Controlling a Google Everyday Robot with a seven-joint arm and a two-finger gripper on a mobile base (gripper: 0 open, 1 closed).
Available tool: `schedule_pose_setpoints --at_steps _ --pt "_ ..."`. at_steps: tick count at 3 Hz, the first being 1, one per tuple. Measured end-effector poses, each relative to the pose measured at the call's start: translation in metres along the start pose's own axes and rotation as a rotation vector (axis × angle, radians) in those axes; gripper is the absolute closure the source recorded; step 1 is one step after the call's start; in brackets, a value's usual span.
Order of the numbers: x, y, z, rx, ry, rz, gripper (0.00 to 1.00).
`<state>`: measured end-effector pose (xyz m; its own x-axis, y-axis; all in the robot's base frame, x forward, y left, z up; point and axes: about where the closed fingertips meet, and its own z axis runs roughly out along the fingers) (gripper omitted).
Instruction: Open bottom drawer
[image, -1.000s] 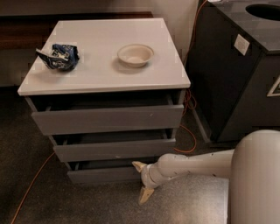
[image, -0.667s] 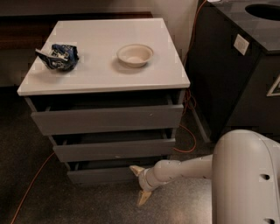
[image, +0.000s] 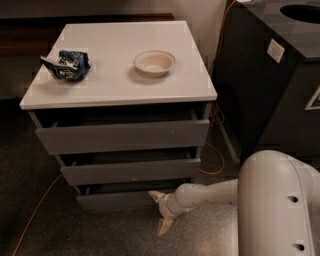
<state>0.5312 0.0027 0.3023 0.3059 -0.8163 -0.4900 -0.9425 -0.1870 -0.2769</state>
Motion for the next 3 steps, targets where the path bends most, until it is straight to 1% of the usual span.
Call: schedule_pose_setpoints --at_steps 1,2,3 --pt "0.028 0.004 0.019 -0.017 -0.007 0.026 0.00" --pt "0.057 -0.005 0.036 -0.002 -0.008 0.035 0.00" --pt "0.084 -0.024 0.054 0.019 0.020 0.031 0.00"
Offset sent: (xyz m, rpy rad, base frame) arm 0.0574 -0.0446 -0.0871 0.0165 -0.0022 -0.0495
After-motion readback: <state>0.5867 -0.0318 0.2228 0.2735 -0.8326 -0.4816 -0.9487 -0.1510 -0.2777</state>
